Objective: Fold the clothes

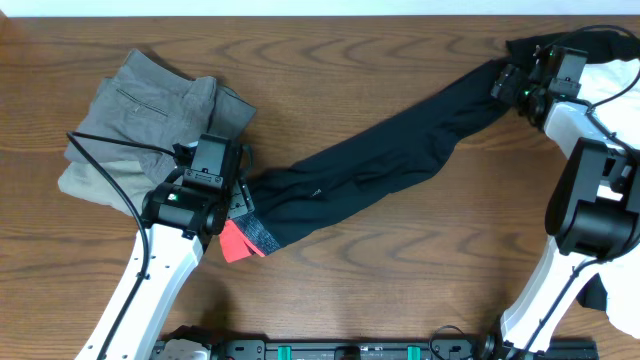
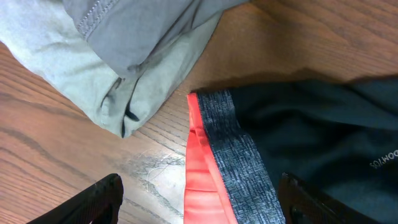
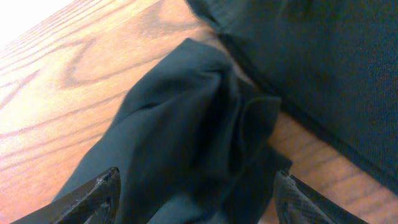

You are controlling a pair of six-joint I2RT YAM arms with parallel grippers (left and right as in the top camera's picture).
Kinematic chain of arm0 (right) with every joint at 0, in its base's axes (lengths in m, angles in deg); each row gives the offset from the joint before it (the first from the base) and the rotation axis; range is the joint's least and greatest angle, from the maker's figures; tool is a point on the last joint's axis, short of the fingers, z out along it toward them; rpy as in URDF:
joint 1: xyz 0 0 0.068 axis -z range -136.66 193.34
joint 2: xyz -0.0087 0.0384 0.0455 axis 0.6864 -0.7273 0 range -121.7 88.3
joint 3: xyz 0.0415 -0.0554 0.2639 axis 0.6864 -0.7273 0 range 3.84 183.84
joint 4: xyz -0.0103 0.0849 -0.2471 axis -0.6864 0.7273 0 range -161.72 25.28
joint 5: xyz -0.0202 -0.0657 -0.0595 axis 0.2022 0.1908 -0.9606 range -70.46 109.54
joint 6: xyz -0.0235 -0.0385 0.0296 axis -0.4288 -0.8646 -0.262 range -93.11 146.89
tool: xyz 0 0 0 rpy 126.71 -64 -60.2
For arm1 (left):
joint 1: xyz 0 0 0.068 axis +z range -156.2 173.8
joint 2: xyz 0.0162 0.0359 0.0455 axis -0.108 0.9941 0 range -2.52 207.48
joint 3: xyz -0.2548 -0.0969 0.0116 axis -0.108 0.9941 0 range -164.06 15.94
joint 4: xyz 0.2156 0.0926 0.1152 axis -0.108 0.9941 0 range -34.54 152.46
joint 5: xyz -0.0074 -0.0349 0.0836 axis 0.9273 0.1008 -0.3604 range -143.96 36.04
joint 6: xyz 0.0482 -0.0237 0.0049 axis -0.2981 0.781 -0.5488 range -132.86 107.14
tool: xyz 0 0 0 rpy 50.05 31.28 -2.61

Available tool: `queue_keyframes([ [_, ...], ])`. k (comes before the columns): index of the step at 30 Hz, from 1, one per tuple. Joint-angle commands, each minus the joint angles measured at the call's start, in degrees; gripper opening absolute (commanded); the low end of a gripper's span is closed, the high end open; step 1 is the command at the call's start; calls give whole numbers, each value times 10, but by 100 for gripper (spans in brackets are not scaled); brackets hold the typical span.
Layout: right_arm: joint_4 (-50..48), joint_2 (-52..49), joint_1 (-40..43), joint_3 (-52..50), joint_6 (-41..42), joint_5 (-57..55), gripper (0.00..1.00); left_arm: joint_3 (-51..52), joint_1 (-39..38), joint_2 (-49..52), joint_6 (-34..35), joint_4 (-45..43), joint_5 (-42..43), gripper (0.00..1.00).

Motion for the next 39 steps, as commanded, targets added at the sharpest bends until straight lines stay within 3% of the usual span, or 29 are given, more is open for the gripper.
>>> queue_keyframes([
  [1, -21, -37, -3, 5, 37, -19, 76, -14, 2, -2, -1, -1, 8, 81],
  [5, -46, -57, -3, 5, 58, 5, 74, -14, 2, -2, -1, -1, 8, 81],
  [9, -53, -62, -4, 5, 59, 26, 62, -14, 2, -2, -2, -1, 12, 81],
  [10, -54, -62, -3, 5, 59, 34, 53, -14, 2, -2, -2, -1, 12, 81],
  [12, -50, -61, -1, 5, 49, 51, 17, -14, 2, -2, -2, -3, 12, 81],
  [15, -29, -47, 12, 5, 49, 67, 3, -14, 2, -2, -2, -3, 12, 81],
  [29, 158, 196, 140, 5, -72, 59, 1, -14, 2, -2, -35, -62, 12, 82],
  [39, 300, 258, 66, 4, -232, 148, 1, -14, 3, -2, -47, -92, 12, 83],
])
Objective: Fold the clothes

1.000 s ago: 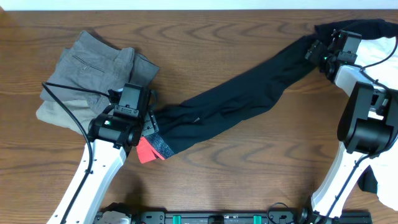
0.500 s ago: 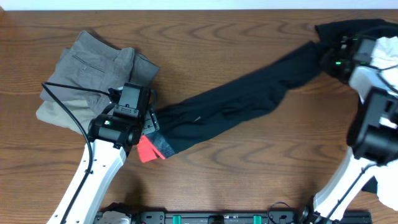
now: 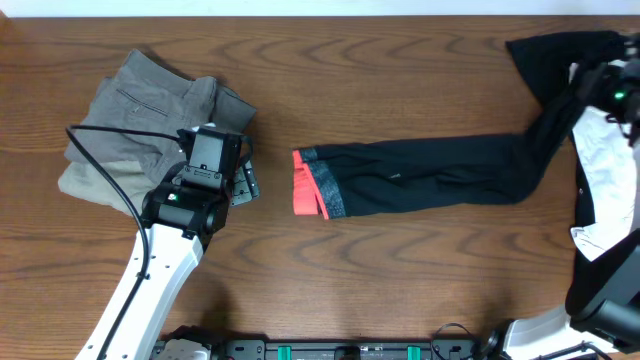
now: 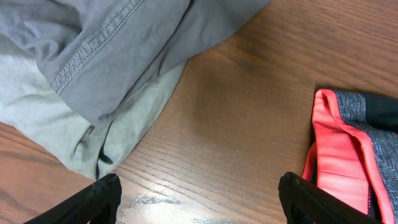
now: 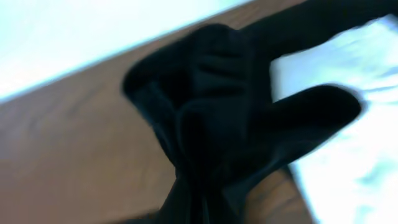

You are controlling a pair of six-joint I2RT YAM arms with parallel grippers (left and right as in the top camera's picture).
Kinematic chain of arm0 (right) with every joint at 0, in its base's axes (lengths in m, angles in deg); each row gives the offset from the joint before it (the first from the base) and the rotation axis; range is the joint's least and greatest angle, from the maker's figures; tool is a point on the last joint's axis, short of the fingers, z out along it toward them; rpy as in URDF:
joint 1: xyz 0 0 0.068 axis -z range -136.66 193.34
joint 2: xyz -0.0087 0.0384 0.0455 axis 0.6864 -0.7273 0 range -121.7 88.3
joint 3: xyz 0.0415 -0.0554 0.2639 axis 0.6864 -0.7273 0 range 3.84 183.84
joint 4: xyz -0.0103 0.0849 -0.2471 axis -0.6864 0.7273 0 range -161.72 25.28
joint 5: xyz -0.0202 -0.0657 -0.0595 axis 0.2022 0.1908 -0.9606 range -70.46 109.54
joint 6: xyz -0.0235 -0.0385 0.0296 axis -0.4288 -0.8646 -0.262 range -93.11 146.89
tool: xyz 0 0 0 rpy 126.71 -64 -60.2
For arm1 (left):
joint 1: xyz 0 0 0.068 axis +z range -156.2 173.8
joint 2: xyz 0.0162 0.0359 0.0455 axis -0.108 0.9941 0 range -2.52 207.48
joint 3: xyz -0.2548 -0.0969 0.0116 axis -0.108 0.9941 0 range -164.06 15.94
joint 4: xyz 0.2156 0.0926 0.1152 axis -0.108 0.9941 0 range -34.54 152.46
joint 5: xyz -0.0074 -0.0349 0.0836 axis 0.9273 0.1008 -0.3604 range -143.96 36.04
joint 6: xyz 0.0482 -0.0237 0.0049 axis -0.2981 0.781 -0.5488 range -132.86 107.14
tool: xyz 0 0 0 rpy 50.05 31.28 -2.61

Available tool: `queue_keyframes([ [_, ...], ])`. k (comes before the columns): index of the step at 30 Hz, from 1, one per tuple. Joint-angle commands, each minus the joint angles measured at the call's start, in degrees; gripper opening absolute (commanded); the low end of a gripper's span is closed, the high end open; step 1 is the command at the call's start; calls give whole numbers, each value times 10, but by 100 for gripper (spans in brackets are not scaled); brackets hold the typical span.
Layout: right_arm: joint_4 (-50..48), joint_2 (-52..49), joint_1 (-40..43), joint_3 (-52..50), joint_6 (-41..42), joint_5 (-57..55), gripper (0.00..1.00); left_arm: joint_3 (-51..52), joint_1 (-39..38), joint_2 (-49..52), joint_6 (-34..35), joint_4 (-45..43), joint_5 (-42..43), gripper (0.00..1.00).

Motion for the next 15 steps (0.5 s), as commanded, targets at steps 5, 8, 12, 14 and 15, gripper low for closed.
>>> queue_keyframes([
  [5, 115, -9, -138, -1, -144, 69, 1, -14, 2, -2, -21, -5, 0, 83],
  [8, 130, -9, -210, -1, -148, 68, 2, -14, 2, -2, -25, -5, 0, 83],
  [12, 143, -9, -289, -1, -148, 68, 1, -14, 3, -2, -25, -5, 0, 83],
  [14, 156, -9, -336, -1, -148, 67, 1, -14, 3, -2, -25, -5, 0, 83],
  [15, 160, -12, -354, -1, -148, 63, 1, -14, 3, -2, -25, -5, 0, 83],
])
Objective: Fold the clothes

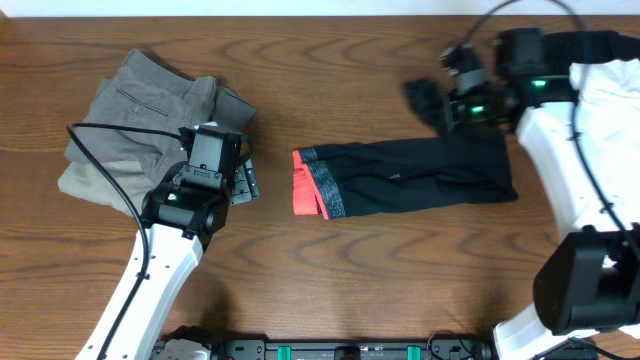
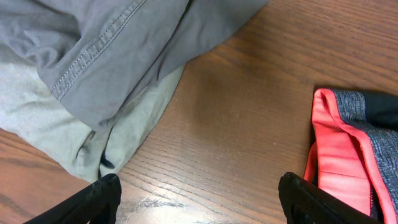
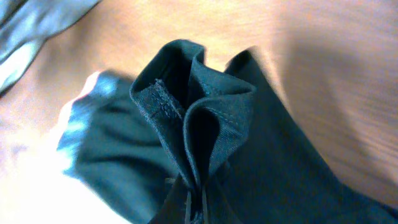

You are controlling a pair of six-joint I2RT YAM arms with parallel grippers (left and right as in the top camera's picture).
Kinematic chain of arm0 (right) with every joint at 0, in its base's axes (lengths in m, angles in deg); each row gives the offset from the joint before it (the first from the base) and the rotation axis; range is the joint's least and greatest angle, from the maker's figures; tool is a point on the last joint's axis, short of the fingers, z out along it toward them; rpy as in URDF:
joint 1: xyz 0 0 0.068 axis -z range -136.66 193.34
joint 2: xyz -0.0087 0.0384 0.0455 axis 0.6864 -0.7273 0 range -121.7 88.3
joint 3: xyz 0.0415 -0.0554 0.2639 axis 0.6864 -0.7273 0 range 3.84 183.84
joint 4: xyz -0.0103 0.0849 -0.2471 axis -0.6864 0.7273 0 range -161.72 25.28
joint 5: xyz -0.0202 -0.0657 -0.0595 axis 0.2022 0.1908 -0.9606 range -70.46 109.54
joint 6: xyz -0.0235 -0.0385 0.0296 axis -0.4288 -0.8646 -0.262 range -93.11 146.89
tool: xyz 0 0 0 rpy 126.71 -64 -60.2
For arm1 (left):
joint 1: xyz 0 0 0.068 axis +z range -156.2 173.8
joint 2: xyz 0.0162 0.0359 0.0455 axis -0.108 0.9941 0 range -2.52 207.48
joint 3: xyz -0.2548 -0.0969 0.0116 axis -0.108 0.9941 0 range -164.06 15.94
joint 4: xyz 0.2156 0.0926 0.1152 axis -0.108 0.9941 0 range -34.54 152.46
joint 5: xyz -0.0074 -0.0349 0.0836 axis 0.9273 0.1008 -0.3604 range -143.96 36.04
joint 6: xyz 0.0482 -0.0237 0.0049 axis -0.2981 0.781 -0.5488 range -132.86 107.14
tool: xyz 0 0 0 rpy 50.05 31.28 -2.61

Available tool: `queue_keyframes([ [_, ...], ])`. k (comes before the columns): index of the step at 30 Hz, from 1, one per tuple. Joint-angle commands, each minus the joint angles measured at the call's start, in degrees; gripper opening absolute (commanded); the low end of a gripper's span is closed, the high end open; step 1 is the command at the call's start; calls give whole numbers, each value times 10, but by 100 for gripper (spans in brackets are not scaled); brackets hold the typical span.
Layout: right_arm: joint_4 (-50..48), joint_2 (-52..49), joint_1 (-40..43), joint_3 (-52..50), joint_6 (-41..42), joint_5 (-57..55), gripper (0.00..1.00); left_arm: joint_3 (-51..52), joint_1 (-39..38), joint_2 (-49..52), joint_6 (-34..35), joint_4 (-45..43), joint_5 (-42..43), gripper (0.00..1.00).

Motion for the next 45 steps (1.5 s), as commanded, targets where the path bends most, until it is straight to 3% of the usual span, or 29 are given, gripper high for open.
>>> queue_keyframes([
  [1, 14, -4, -70, 0, -15, 2, 1, -14, 3, -2, -6, -1, -1, 83],
  [9, 49, -41, -190, -4, -16, -27, 1, -14, 3, -2, -5, 0, 0, 84],
  [11, 75, -56, -214, -4, -51, -28, 1, -14, 3, -2, -5, 0, 9, 84],
  [12, 85, -61, -223, -4, -71, -28, 4, -14, 3, -2, -5, 0, 16, 85],
  [15, 97, -63, -238, -4, -99, -47, 26, -14, 3, 0, -5, 0, 46, 91],
  [17, 90, -59, -237, -3, -99, -50, 31, -13, 3, 5, -4, -1, 88, 92],
  [22, 50, -45, -202, -3, -72, -50, 40, -13, 3, 31, 45, -3, 199, 93],
  [24, 26, -42, -176, -3, -17, -66, 45, -13, 3, 49, 60, -18, 255, 94],
  [28, 9, -42, -106, -3, 121, -131, 47, -13, 3, 93, 84, -56, 348, 94],
  [31, 12, -42, -51, -3, 162, -132, 47, -13, 3, 139, 99, -89, 398, 98],
  [39, 35, -42, 56, -3, 172, -70, 45, -13, 3, 308, 140, -226, 548, 100],
  [45, 37, -42, 66, -3, 172, -71, 45, -13, 2, 396, 165, -324, 645, 98],
])
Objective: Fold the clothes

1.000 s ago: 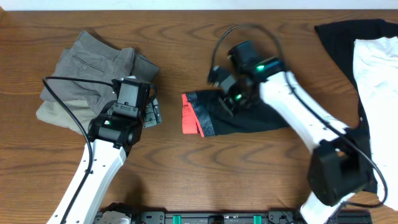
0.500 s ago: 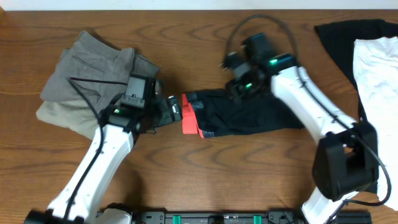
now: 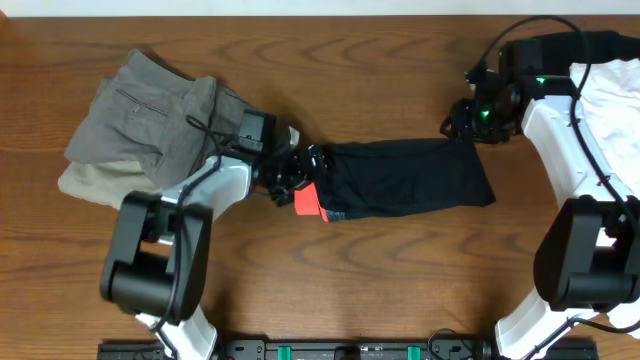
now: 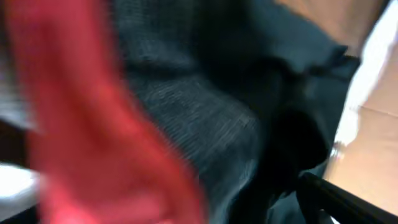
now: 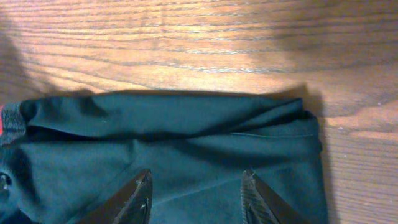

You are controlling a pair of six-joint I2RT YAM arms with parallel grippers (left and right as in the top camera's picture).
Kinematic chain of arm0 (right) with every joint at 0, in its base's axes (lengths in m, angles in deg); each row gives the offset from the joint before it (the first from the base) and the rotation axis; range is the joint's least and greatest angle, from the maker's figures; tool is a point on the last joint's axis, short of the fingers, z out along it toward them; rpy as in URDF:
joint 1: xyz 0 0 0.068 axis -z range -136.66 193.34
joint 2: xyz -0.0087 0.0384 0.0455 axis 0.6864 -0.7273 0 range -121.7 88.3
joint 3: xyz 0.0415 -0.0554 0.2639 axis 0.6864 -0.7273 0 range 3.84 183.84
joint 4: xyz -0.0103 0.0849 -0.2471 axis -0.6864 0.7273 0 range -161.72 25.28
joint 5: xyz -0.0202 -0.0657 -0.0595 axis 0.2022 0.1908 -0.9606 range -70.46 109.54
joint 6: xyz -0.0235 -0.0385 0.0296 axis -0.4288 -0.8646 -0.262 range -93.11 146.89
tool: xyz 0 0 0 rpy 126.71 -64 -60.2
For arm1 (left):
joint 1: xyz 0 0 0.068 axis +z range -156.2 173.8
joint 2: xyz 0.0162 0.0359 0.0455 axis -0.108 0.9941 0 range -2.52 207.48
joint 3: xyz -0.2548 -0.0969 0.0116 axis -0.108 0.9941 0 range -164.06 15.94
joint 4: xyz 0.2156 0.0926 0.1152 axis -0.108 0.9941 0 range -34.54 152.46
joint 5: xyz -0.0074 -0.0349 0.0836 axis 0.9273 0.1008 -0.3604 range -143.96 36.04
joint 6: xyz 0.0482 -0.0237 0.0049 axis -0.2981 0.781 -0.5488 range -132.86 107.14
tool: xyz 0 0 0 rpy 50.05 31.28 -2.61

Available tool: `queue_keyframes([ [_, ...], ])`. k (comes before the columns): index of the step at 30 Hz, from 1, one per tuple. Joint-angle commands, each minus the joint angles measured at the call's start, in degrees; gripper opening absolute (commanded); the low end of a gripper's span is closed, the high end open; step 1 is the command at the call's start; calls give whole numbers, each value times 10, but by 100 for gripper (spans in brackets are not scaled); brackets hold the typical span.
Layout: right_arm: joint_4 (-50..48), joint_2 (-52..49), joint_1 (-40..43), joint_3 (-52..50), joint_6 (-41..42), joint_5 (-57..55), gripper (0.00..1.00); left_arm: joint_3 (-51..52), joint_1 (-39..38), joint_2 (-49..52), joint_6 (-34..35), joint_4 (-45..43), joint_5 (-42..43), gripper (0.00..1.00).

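Note:
The black leggings [image 3: 410, 178] lie folded in half across the middle of the table, their coral lining [image 3: 308, 202] showing at the left end. My left gripper [image 3: 298, 168] is at that waistband end. Its wrist view is blurred and filled with coral lining [image 4: 93, 124], grey waistband [image 4: 205, 130] and black cloth. One finger [image 4: 336, 196] shows at the far right, the other is hidden. My right gripper [image 3: 463, 125] stands open above the leggings' far right part, with its fingers [image 5: 140, 196] spread over the black cloth [image 5: 186, 124] and holding nothing.
A pile of grey trousers [image 3: 150, 105] on a pale green garment [image 3: 85, 180] sits at the left. A white garment [image 3: 612, 90] and a black one [image 3: 600, 42] lie at the table's right edge.
The right gripper, then shut on the leg ends held above the leggings, has let go; the legs now lie over the waist half. The left gripper has moved right from the grey pile onto the waistband.
The leggings first lay stretched diagonally, the left gripper at the waistband and the right at the leg ends. Then they lay straight with the left gripper apart from them. The right gripper brought the leg ends back over. Now the leggings are doubled.

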Motion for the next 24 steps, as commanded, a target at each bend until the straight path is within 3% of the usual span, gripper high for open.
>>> queue_keyframes([
  [1, 1, 17, -1, 1, 11, 17, 44, -7, 0, 40, 17, -19, 77, 95],
  [2, 1, 17, -1, 1, 11, 17, 45, -7, -1, 46, 17, -19, 78, 90],
  [5, 1, 17, -1, 1, 11, 17, 45, -7, -1, 53, 5, -20, 79, 61],
  [13, 5, 17, -1, 0, 11, 11, 46, -7, 2, 49, -23, -41, 115, 7],
  [24, 10, 17, -1, -53, 56, -47, 46, -8, 68, -82, -32, -36, 125, 6],
])
